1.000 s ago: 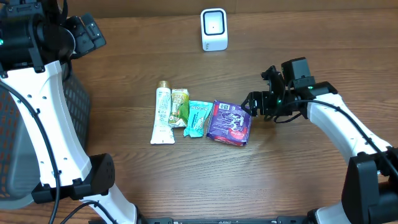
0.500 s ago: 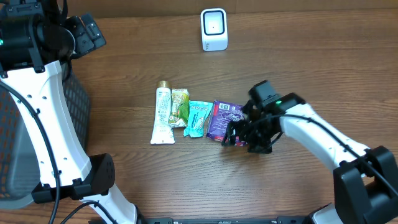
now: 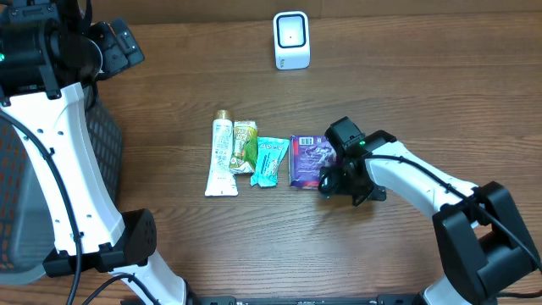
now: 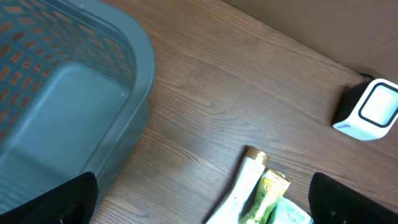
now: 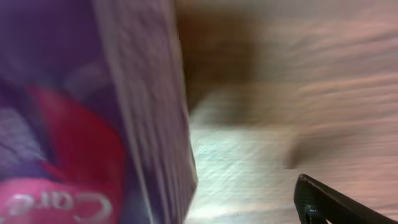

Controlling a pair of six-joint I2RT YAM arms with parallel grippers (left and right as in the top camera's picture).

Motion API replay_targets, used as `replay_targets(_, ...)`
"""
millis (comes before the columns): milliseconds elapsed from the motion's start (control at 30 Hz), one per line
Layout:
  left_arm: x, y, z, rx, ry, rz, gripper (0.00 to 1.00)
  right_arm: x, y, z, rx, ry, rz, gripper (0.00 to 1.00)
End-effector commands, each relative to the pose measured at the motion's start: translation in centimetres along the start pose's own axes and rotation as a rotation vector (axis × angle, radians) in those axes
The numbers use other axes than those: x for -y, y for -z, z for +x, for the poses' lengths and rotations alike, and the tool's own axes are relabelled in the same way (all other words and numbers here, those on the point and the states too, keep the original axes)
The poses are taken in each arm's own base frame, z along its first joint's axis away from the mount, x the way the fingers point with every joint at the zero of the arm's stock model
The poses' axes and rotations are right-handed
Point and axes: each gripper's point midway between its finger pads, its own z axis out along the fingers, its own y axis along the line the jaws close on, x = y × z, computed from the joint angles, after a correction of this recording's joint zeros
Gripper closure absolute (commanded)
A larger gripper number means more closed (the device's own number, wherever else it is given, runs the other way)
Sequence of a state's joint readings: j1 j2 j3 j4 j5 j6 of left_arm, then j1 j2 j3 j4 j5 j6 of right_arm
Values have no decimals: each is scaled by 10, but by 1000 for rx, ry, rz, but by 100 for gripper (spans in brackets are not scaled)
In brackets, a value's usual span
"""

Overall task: Scan the item barcode
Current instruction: 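Grasp the purple snack pack with the right gripper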

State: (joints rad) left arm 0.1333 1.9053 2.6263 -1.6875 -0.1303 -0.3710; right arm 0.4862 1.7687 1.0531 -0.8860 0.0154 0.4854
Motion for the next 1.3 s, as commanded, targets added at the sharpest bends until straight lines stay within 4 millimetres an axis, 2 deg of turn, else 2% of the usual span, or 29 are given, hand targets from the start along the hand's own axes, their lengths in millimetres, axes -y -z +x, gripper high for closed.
replay_targets(0,0,-2,1,-9,20,3,0,28,-1,-23,79,-24,88,1)
replay_targets(200,0,-2,1,-9,20,3,0,31,8,-48,70,-2,-92,1)
replay_targets(367,0,-2,1,-9,20,3,0,16,33,-66,46,-22,-433,1)
replay_targets(533,0,-2,1,-9,20,3,0,7,47,-79,67,-56,-640,0)
replay_targets(800,0,-2,1,-9,20,3,0,-3,25,-92,77,-29,-686,0)
replay_targets(1033,0,-2,1,-9,20,3,1,-14,-3,-85,18,46,-772,0)
replay_targets(1267,0,-2,1,-9,20,3,1,-27,-37,-80,-43,39,-842,2)
